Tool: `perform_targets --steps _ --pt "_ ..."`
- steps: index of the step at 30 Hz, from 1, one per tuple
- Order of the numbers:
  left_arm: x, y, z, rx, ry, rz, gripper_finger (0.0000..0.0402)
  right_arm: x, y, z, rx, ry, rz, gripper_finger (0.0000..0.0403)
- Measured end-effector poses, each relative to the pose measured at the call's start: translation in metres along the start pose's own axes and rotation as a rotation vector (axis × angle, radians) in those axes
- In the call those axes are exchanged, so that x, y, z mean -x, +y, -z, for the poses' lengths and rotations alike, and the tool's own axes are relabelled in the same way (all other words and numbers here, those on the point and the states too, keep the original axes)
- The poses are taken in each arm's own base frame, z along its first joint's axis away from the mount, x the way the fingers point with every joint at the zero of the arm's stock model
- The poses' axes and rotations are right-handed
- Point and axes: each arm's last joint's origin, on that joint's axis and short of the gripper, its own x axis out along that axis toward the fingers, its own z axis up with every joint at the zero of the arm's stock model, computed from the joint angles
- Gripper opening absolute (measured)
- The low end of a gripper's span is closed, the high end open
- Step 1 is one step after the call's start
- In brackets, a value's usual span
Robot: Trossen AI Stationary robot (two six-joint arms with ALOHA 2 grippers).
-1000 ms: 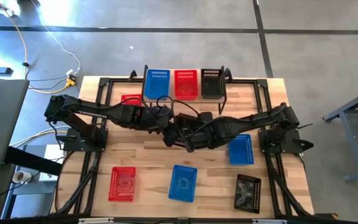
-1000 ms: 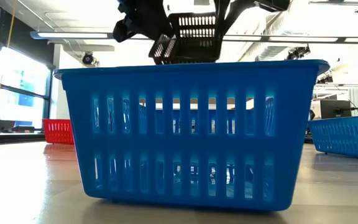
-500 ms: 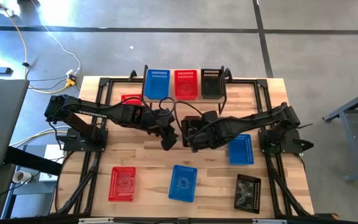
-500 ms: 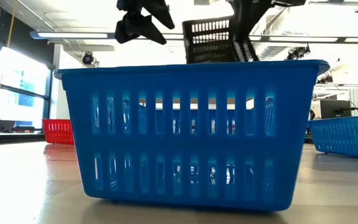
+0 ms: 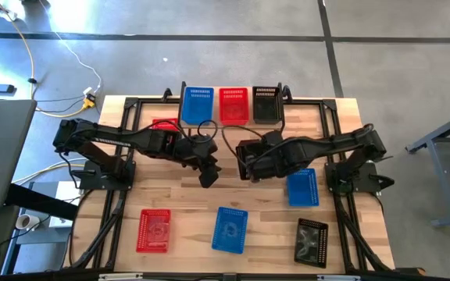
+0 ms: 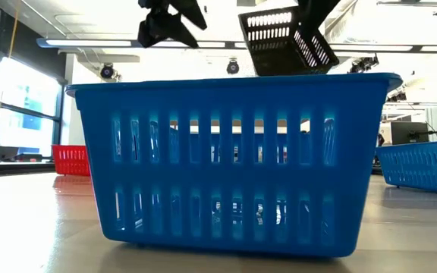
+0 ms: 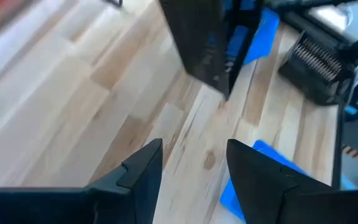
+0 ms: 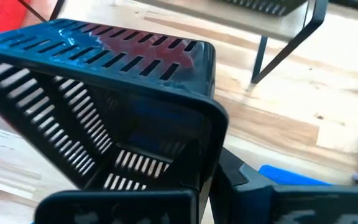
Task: Stack baskets on shelf by color
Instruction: Stack the left black basket into the black basket on the shelf
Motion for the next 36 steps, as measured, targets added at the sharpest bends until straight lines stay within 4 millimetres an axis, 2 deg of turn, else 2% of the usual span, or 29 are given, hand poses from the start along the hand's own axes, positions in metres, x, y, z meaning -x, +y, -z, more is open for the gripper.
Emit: perform_targets --steps 8,19,31,36 --pt "0.007 0.004 -0.003 -0.026 -0.042 -0.044 0.017 0.006 -0.021 -0.03 0.054 0.003 -0.022 0.0" --pt "0.008 0.024 -0.014 -0.073 -0.104 -0.174 0.017 0.017 -0.072 -0.085 0.059 -0.024 -0.067 0.0" --pt "0.008 0.061 -0.032 -0.048 -0.133 -0.296 0.017 0.004 -0.105 -0.152 0.062 -0.06 -0.286 0.0" --pt "0.008 0.071 -0.035 -0.023 -0.137 -0.318 0.017 -0.004 -0.119 -0.173 0.045 -0.066 -0.336 0.0"
